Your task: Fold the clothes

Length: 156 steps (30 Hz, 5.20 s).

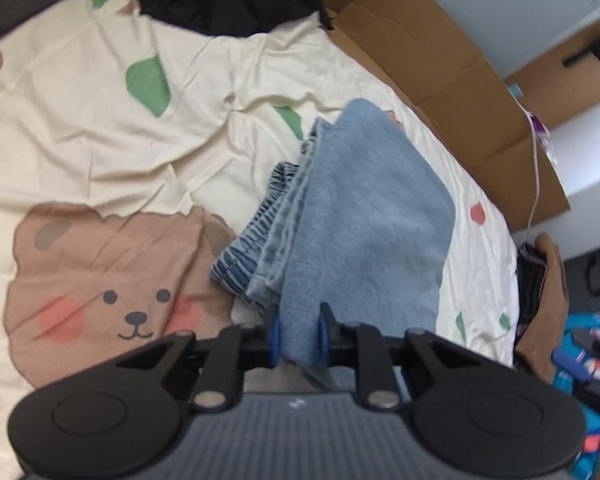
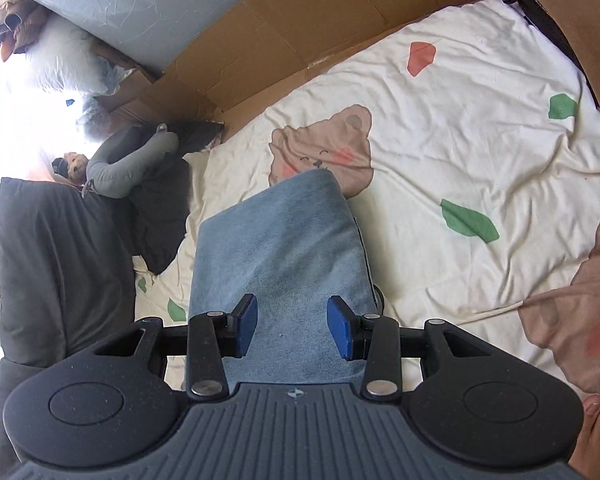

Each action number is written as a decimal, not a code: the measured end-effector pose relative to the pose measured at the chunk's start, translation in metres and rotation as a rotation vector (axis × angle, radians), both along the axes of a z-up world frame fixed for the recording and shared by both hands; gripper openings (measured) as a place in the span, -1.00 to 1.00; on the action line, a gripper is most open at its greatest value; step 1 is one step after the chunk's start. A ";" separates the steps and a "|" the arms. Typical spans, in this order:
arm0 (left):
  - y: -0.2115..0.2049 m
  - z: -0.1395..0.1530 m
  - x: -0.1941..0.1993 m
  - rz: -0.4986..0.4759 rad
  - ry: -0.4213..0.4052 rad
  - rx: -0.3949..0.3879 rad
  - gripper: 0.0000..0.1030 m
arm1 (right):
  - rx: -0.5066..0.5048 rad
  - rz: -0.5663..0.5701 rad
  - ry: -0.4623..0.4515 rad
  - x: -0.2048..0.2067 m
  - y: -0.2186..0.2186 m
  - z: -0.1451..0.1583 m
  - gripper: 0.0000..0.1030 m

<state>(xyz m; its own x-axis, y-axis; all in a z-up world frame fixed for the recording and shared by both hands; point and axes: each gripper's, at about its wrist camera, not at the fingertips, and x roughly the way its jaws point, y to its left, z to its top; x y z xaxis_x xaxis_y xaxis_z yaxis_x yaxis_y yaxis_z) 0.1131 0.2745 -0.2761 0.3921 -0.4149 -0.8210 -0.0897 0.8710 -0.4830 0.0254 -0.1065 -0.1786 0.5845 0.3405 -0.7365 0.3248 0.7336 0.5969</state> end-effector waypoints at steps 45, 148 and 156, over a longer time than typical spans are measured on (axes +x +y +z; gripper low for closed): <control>-0.076 0.061 0.057 -0.318 -0.208 0.344 -0.08 | -0.046 0.100 -0.075 0.016 0.035 -0.099 0.11; -0.068 -0.016 0.081 -0.441 -0.162 0.456 -0.66 | -0.167 0.439 0.002 0.096 0.074 -0.126 -0.92; -0.052 0.004 0.049 -0.386 -0.152 0.425 -0.53 | -0.137 0.372 0.011 0.050 0.069 -0.105 -0.15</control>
<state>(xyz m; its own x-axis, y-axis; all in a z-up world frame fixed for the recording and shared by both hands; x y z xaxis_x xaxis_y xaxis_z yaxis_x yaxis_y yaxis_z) 0.1624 0.2223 -0.2721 0.4047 -0.1982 -0.8927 0.3155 0.9466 -0.0672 0.0758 -0.0373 -0.2840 0.4316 0.4256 -0.7953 0.0276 0.8751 0.4832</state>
